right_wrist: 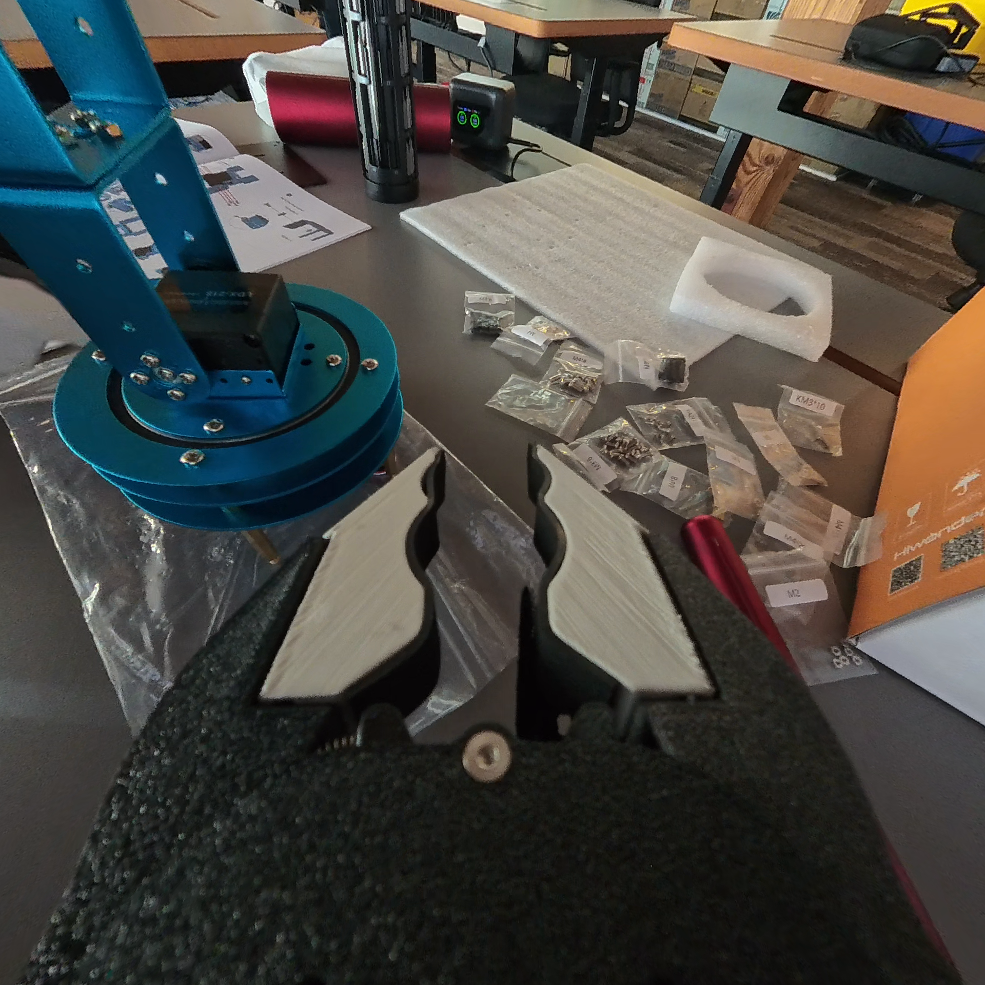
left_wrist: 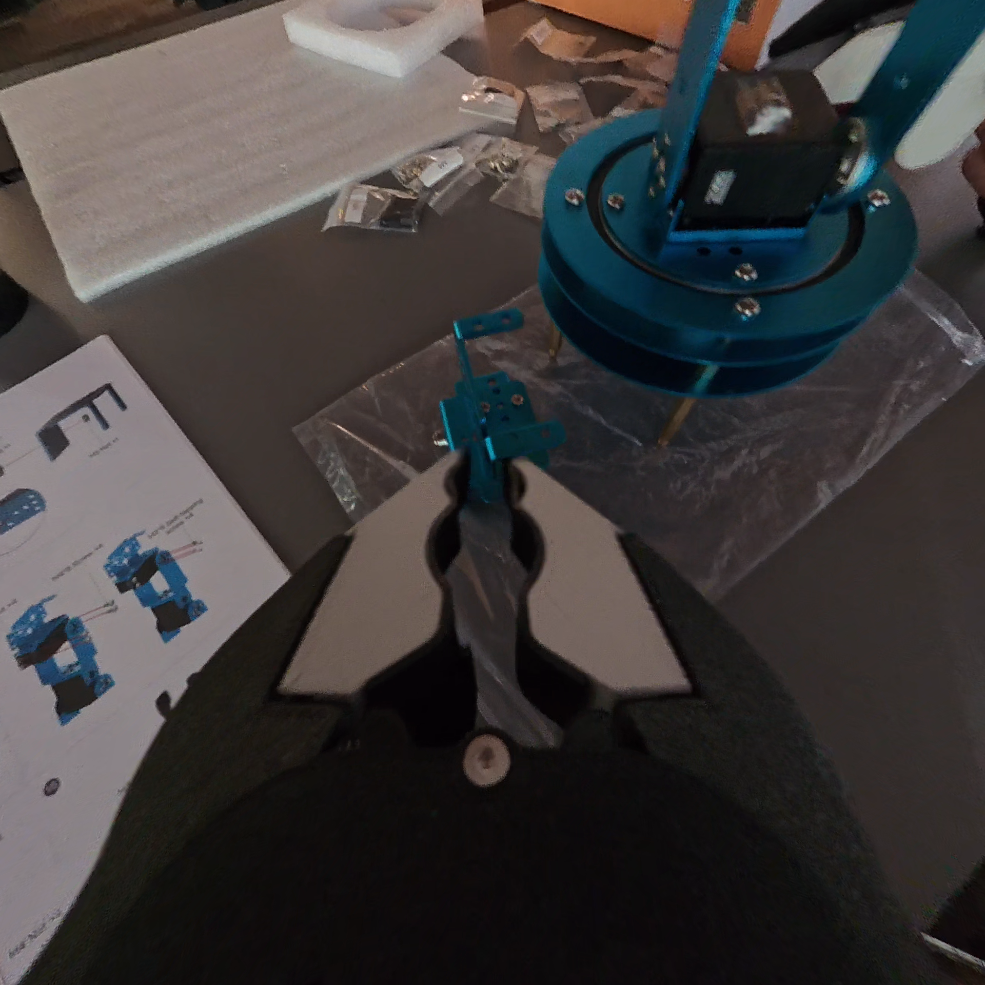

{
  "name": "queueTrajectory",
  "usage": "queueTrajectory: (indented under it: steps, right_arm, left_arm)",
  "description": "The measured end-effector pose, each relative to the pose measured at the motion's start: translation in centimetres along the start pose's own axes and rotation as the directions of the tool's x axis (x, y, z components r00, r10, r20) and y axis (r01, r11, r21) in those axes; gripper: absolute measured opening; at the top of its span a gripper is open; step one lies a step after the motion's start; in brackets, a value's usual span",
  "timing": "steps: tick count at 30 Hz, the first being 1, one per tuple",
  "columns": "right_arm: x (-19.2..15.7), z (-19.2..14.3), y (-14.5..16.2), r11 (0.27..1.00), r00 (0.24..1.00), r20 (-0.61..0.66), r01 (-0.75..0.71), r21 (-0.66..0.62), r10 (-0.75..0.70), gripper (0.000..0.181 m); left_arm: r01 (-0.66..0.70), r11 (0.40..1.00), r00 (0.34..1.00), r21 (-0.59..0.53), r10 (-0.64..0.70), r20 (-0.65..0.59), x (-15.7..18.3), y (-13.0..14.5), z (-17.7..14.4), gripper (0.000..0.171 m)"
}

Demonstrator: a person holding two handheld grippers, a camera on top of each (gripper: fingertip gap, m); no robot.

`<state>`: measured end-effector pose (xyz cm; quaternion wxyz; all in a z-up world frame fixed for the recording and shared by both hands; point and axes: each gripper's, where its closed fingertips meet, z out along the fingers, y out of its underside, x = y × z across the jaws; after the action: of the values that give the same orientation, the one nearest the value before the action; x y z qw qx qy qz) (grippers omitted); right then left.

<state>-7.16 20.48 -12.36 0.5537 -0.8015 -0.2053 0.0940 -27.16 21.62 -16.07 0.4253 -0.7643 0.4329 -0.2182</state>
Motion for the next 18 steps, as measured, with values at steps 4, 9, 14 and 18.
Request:
queueTrajectory:
  steps: [4,9,14,18]
  right_arm:
    - [0.2,0.0,0.0,1.0,1.0,-0.004,-0.01,0.002,0.01,0.03]
    - [0.6,-0.4,-0.4,1.0,1.0,-0.016,-0.017,0.024,0.018,0.03]
    - [0.6,-1.7,-2.6,0.986,0.984,-0.098,0.158,0.058,-0.152,0.029]
    - [-1.4,-4.7,-9.8,0.948,0.957,-0.148,0.274,0.164,-0.251,0.031]
  left_arm:
    - [0.025,0.999,1.0,0.041,-0.025,0.004,-0.5,-1.6,0.3,0.001]
    - [0.104,0.979,0.994,0.174,-0.097,-0.047,-1.9,-7.0,-3.7,0.001]
    - [0.143,0.908,0.987,0.393,-0.102,-0.122,-3.2,-18.3,-13.7,0.001]
    - [0.11,0.899,0.975,0.424,-0.014,-0.222,0.6,-25.9,-18.0,0.001]
